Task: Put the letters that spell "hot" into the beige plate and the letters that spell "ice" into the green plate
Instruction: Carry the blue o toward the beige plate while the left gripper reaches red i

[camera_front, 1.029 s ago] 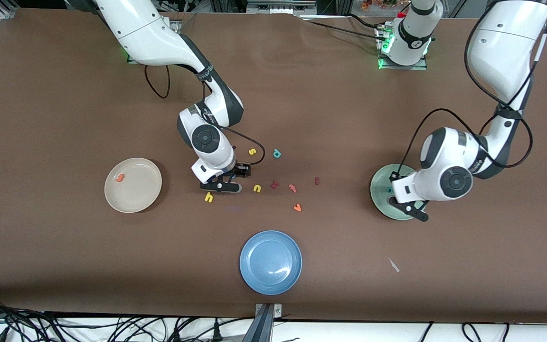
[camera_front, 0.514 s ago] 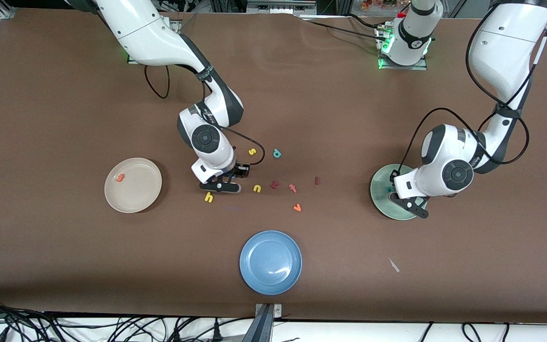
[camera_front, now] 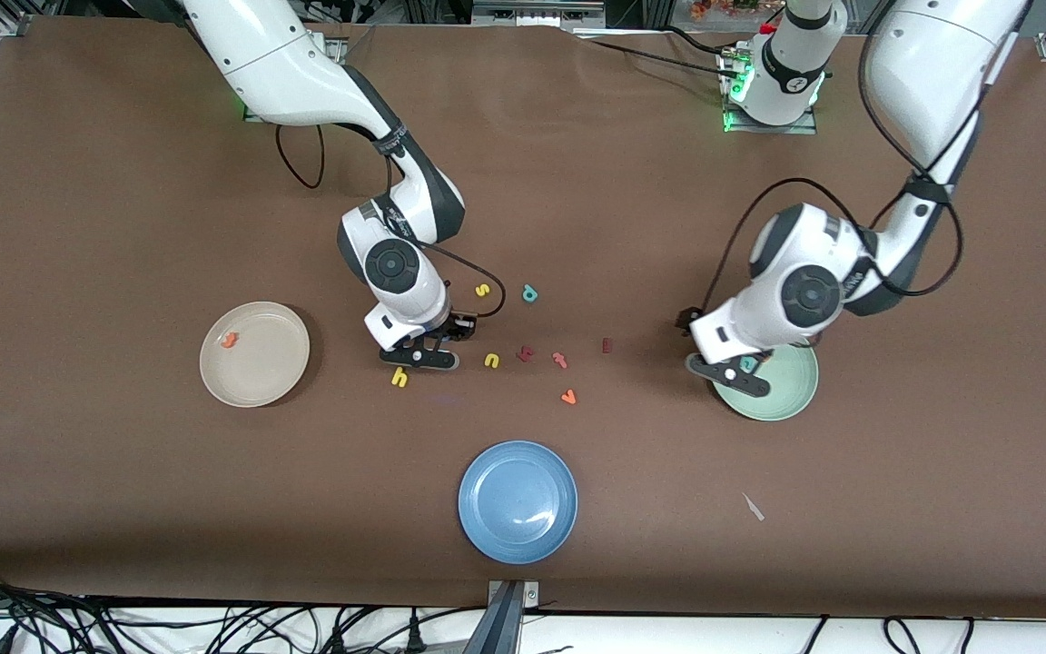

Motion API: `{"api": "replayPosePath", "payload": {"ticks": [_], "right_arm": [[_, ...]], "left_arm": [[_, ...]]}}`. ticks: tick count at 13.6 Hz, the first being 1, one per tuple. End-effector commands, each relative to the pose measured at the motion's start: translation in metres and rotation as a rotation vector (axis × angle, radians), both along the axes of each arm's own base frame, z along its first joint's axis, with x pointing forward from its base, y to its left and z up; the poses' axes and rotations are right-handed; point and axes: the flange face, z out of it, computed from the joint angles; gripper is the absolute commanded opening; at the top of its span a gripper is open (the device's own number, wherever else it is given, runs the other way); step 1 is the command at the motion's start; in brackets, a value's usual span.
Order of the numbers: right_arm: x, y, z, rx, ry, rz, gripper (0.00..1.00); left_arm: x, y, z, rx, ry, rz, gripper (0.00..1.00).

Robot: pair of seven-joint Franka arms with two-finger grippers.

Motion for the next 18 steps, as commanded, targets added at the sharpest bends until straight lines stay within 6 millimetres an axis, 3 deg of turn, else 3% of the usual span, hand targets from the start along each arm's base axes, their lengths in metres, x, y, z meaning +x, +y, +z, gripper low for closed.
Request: {"api": "replayPosePath", "payload": {"ticks": [1,2,3,4,5,6,7,14,18], "right_arm": [[0.002,0.005,-0.005,-0.003,-0.003,-0.027,0.38],[0.002,0.005,-0.005,-0.003,-0.003,-0.027,0.35],[0.002,0.005,-0.005,-0.003,-0.003,-0.027,0.33],[0.001,0.005,-0.006,-0.004,-0.002,-0.027,0.28],[0.001,0.005,-0.006,-0.004,-0.001,-0.029,0.25],[0.001,0.005,-0.006,-0.004,-0.001,-0.029,0.24],[0.001,0.005,-0.006,-0.004,-0.001,-0.029,0.23],[0.008,0.002,0.006,-0.001,-0.011,-0.021,0.17],[0.027,-0.028,0.032,-0.068,0.023,0.034,0.16]], "left_arm": [[-0.01,-0.071,0.0,0.027,-0.02,0.129,1.0],[-0.013,-0.1,-0.007,0.024,-0.021,0.144,1.0],[-0.011,-0.113,-0.012,0.018,-0.025,0.129,0.99],[-0.004,-0.114,-0.016,0.017,-0.034,0.123,0.92],[0.0,-0.114,-0.022,0.02,-0.035,0.123,0.73],[-0.003,-0.119,-0.028,0.021,-0.024,0.134,0.45],[-0.007,-0.126,-0.035,0.024,-0.018,0.128,0.45],[0.0,-0.129,-0.053,-0.027,-0.063,0.149,0.45],[-0.004,-0.128,-0.07,0.007,-0.068,0.136,0.44]]}}
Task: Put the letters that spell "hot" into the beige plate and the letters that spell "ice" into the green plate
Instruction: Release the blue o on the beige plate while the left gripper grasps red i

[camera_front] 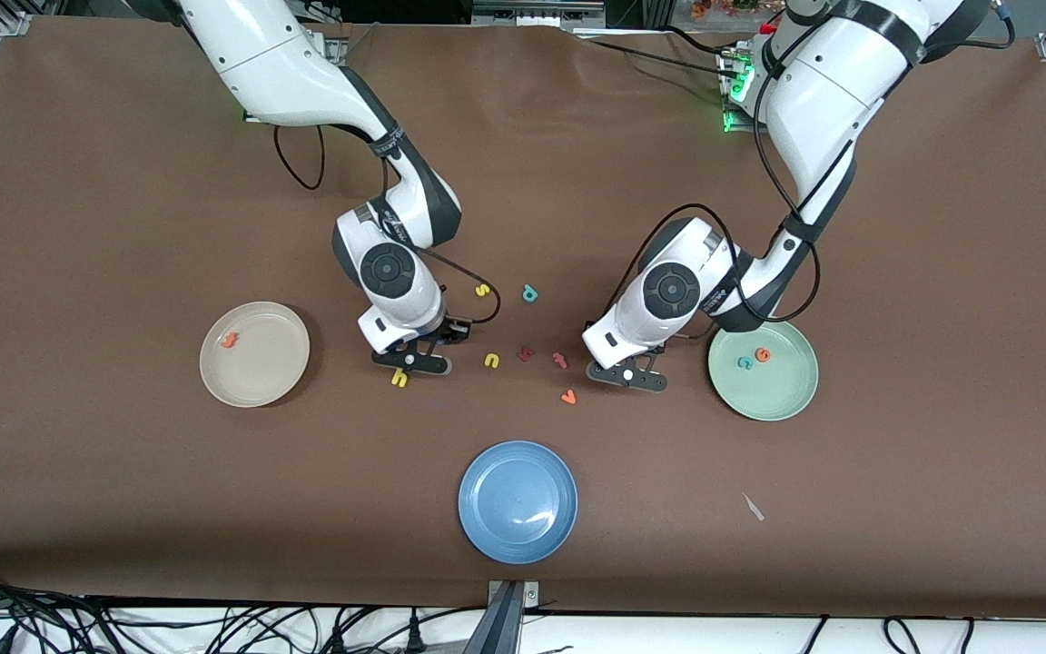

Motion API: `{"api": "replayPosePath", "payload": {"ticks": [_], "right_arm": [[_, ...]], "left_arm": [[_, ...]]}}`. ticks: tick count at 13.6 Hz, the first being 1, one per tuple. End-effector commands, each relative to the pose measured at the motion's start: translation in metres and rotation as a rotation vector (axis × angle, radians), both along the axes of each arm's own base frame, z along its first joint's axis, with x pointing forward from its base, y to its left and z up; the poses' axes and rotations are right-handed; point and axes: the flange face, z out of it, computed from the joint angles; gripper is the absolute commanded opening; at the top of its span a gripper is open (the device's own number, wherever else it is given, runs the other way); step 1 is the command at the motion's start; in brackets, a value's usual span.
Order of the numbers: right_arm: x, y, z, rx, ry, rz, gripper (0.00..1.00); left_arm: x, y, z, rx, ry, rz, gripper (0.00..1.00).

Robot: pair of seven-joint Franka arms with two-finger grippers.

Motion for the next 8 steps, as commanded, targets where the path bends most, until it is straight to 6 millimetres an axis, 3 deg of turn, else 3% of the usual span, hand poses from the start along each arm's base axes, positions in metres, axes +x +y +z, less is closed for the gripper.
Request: {"api": "replayPosePath", "payload": {"ticks": [1,5,6,8], "right_arm": [[0.015,-0.025,0.023,-0.047,0.024,0.072,0.16],[0.027,-0.086,0.039,-0.111,0.084,0.165,0.16],[0.026,-0.102,0.042,-0.113,0.077,0.187,0.16],[0.028,-0.142,0.047,-0.118,0.07,0.244,0.16]], "left_arm": [[0.001,-0.008,-0.009,0.016,-0.02,0.004,0.43],[-0.002,-0.014,-0.015,0.005,-0.023,0.022,0.42],[-0.002,-0.014,-0.016,0.006,-0.022,0.021,0.38],[-0.001,-0.013,-0.016,0.007,-0.024,0.024,0.02]]}}
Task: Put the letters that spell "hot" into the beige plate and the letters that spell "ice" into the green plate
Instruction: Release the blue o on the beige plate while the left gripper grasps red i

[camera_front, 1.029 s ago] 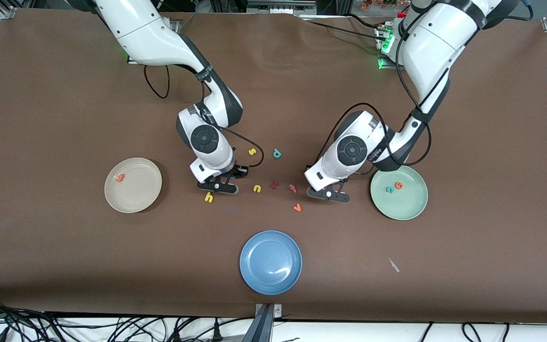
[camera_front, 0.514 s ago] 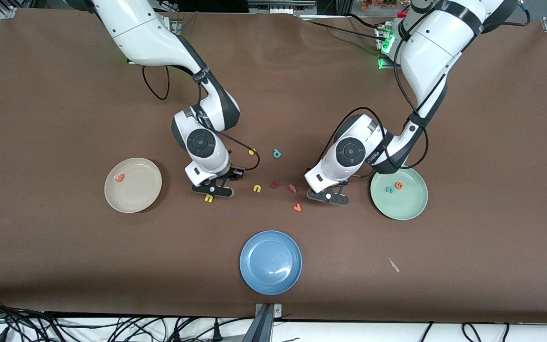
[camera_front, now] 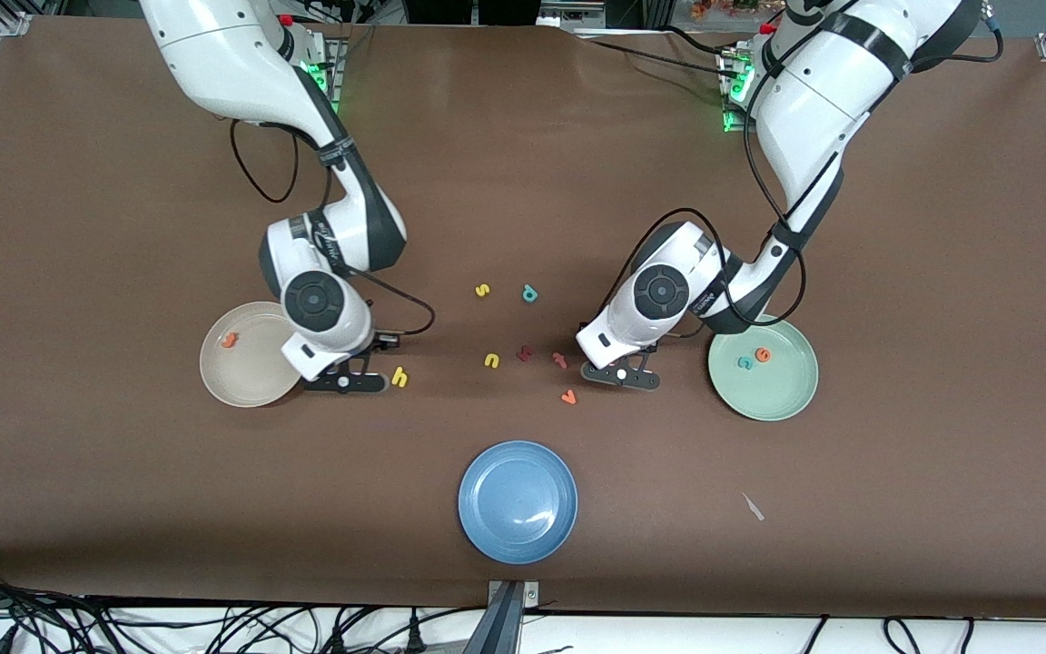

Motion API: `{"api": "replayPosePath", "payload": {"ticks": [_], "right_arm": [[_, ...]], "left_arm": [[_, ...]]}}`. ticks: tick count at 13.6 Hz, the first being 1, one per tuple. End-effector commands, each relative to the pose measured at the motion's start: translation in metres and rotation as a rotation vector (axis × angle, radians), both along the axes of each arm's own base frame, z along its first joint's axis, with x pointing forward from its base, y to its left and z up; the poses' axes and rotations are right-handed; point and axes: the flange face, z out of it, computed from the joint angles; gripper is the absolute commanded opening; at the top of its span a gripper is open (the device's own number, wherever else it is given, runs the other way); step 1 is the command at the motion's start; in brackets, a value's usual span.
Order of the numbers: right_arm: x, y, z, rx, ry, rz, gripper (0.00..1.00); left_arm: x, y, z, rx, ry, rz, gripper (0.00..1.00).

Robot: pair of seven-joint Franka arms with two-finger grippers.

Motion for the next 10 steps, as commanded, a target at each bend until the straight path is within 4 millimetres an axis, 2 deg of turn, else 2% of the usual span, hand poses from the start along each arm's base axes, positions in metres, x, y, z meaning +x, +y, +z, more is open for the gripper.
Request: {"api": "replayPosePath", "payload": {"ticks": [1,3,4,6,8,9,10], "right_arm": [[-0.008,-0.056,0.016,-0.002,0.002,0.089,0.16],[-0.015,-0.102,0.021,0.004,-0.012,0.141,0.17],[-0.018,-0.119,0.022,0.012,-0.029,0.159,0.17],[-0.024,-0.142,0.015,0.05,-0.069,0.191,0.18],[-0.029,-0.162,0.003,0.109,-0.128,0.261,0.2],[-0.027,-0.172,0.0,0.133,-0.141,0.293,0.3],[-0.026,-0.177,0.0,0.158,-0.146,0.305,0.73]], "left_arm": [[0.004,-0.004,0.0,0.019,-0.026,0.001,0.0],[0.005,-0.003,0.003,0.019,-0.029,0.002,0.0],[0.007,-0.001,0.005,0.022,-0.029,0.002,0.0],[0.015,0.009,0.019,0.023,-0.044,0.013,0.0],[0.026,0.027,0.044,0.041,-0.055,0.026,0.0],[0.033,0.039,0.062,0.049,-0.065,0.012,0.0],[0.042,0.062,0.075,0.064,-0.06,0.0,0.0]]}}
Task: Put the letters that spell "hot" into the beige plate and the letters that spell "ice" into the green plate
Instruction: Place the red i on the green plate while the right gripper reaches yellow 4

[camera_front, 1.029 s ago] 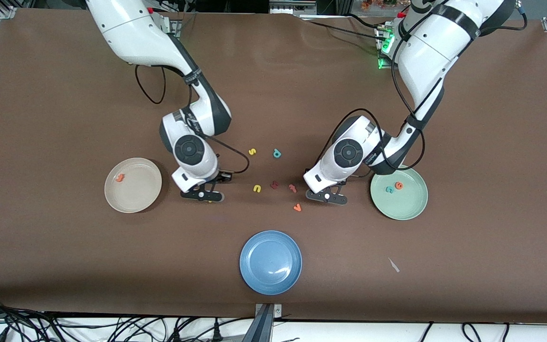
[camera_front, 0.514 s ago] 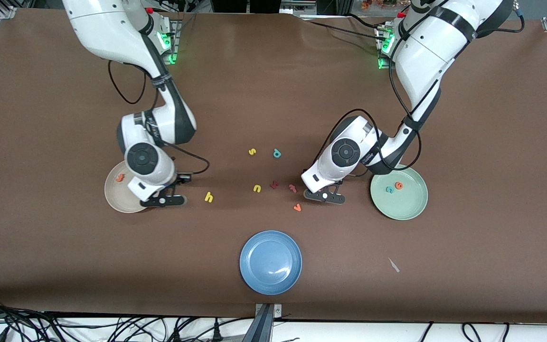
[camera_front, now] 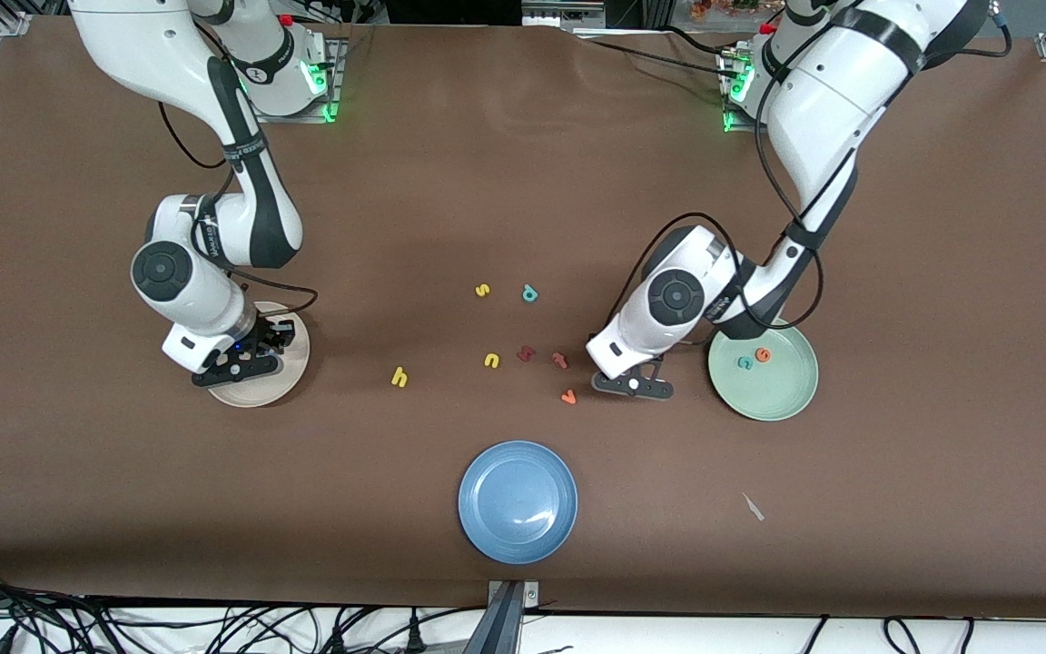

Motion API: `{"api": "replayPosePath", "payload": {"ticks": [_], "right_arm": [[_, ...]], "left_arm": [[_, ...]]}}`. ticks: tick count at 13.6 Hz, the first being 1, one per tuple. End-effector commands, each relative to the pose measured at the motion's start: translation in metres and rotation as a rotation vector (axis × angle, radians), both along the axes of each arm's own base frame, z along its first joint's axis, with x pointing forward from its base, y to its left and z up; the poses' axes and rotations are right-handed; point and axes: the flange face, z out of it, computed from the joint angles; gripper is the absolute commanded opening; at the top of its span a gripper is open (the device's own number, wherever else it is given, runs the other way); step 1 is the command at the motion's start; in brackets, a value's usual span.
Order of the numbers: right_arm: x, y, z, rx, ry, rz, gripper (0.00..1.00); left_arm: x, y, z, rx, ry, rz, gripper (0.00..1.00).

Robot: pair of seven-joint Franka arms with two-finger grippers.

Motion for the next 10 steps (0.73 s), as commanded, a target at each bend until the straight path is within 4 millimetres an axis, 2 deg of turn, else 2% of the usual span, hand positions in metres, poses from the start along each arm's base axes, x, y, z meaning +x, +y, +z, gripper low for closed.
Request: {"api": "replayPosePath", "payload": {"ticks": [1,2,3,5,6,7,8,9,10], "right_arm": [[-0.005,-0.011,0.008,0.074,-0.027,0.033,1.0],[-0.003,-0.003,0.012,0.089,-0.018,0.021,1.0],[-0.001,0.0,0.014,0.094,0.001,-0.002,1.0],[0.002,0.011,0.017,0.1,0.004,-0.03,1.0],[0.005,0.023,0.02,0.102,-0.002,-0.057,1.0],[0.005,0.037,0.013,0.097,0.004,-0.107,1.0],[0.004,0.056,0.008,0.092,0.009,-0.133,1.0],[0.004,0.083,0.009,0.097,0.003,-0.123,1.0],[0.003,0.098,0.013,0.104,0.002,-0.144,1.0]], "left_arm": [[0.018,0.054,0.051,0.068,-0.012,-0.073,0.0],[0.025,0.077,0.065,0.072,-0.007,-0.114,0.0],[0.03,0.098,0.071,0.078,0.005,-0.143,0.0],[0.037,0.137,0.074,0.088,0.039,-0.205,0.0],[0.04,0.151,0.076,0.089,0.046,-0.235,0.0],[0.041,0.162,0.079,0.091,0.053,-0.247,0.0],[0.042,0.167,0.078,0.101,0.057,-0.267,0.0],[0.043,0.174,0.074,0.101,0.063,-0.272,0.0],[0.04,0.18,0.068,0.103,0.078,-0.275,0.0]]}}
